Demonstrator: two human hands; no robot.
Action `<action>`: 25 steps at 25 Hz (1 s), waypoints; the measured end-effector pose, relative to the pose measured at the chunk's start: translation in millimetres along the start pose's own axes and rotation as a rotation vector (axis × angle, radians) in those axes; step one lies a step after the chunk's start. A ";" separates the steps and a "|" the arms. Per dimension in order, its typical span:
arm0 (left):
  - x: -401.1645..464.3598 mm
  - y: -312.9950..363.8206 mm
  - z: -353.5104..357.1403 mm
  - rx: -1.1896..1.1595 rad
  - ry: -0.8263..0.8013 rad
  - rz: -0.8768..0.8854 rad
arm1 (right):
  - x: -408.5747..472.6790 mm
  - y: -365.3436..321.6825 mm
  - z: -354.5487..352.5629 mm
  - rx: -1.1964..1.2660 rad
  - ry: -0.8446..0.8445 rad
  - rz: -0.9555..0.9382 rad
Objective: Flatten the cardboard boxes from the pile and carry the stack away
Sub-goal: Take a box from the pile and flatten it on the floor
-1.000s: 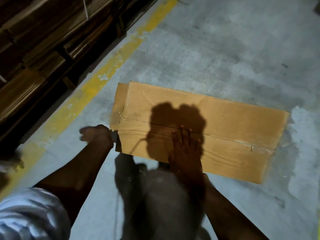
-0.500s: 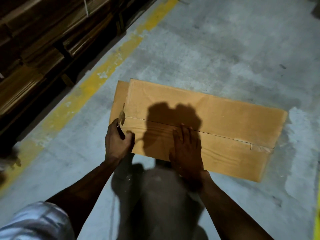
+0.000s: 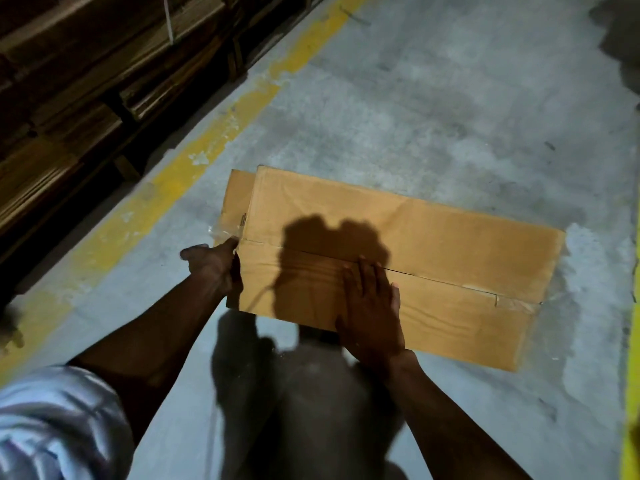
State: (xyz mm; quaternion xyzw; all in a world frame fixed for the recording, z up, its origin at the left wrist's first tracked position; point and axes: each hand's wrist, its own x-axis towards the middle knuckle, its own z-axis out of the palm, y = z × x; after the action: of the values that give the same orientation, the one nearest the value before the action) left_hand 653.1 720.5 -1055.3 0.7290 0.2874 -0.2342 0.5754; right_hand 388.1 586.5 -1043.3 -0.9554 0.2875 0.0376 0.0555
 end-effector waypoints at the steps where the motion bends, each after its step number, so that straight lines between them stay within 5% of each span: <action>1: -20.4 9.3 2.2 -0.069 0.009 0.004 | -0.5 -0.7 -0.6 -0.004 -0.006 0.000; 6: -0.9 6.4 8.8 0.009 0.078 0.073 | -1.9 2.8 -5.0 0.030 -0.026 -0.021; 18: -40.6 22.9 15.1 -0.197 -0.092 -0.228 | 0.2 7.4 -9.7 0.054 -0.142 -0.041; 25: -29.0 20.9 6.4 -0.039 -0.058 -0.238 | 3.2 9.0 -9.6 0.051 -0.148 -0.024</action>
State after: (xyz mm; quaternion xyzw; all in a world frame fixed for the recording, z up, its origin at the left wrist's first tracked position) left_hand 646.5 706.3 -1022.5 0.6715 0.3595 -0.3163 0.5656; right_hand 386.2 576.1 -1034.9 -0.9517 0.2720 0.1000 0.1012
